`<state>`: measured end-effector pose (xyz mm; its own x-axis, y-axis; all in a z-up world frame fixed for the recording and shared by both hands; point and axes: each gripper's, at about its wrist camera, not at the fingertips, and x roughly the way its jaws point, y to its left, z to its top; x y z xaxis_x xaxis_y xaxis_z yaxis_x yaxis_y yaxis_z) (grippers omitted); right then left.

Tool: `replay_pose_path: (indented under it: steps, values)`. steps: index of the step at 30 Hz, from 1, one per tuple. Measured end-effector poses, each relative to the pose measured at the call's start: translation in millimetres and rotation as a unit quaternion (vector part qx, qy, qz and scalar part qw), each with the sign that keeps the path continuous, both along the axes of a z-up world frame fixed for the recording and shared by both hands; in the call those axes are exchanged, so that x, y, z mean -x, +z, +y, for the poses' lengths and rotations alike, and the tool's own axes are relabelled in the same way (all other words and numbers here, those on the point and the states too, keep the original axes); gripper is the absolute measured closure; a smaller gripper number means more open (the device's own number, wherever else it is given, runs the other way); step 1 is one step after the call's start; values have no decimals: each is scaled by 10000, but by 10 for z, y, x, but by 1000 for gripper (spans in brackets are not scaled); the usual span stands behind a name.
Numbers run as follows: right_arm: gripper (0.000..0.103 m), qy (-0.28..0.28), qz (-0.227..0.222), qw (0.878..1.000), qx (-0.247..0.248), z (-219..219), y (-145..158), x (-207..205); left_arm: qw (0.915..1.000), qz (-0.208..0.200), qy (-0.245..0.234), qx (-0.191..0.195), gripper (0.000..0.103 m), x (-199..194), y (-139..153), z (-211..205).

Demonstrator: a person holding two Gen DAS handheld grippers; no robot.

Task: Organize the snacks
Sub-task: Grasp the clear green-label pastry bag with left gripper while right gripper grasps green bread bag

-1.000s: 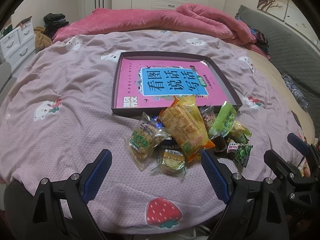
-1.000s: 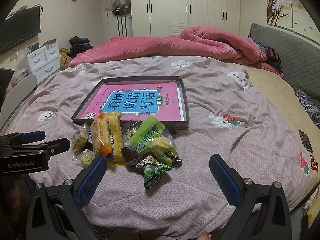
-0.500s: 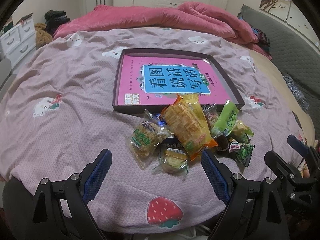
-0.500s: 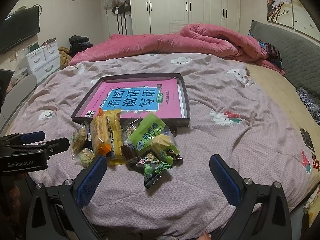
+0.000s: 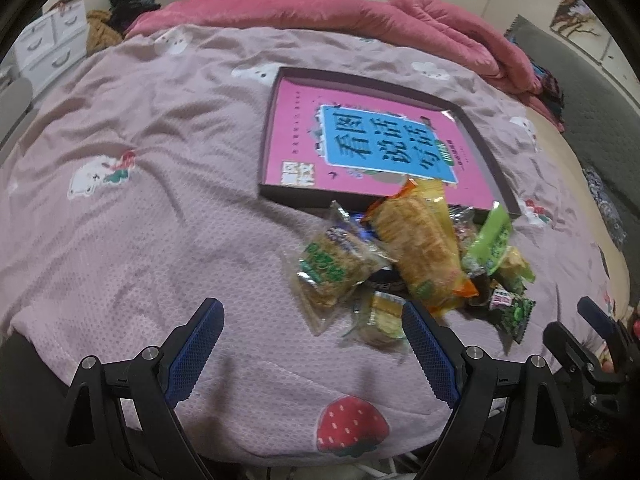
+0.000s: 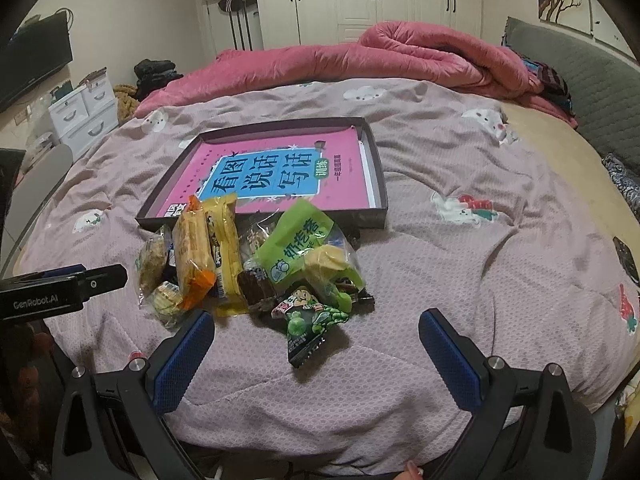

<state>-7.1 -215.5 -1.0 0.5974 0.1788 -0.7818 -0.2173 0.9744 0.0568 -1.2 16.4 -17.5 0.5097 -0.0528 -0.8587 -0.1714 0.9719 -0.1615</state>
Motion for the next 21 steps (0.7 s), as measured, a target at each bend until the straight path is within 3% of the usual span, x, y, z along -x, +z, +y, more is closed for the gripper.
replay_pose_path:
  steps: [15, 21]
  values:
    - [0, -60, 45, 10000, 5, -48, -83, -197, 9990, 3, -416, -167, 12, -250, -204, 35]
    - [0, -137, 111, 9998, 20, -116, -182, -381, 9985, 92, -530, -35, 12, -361, -318, 69]
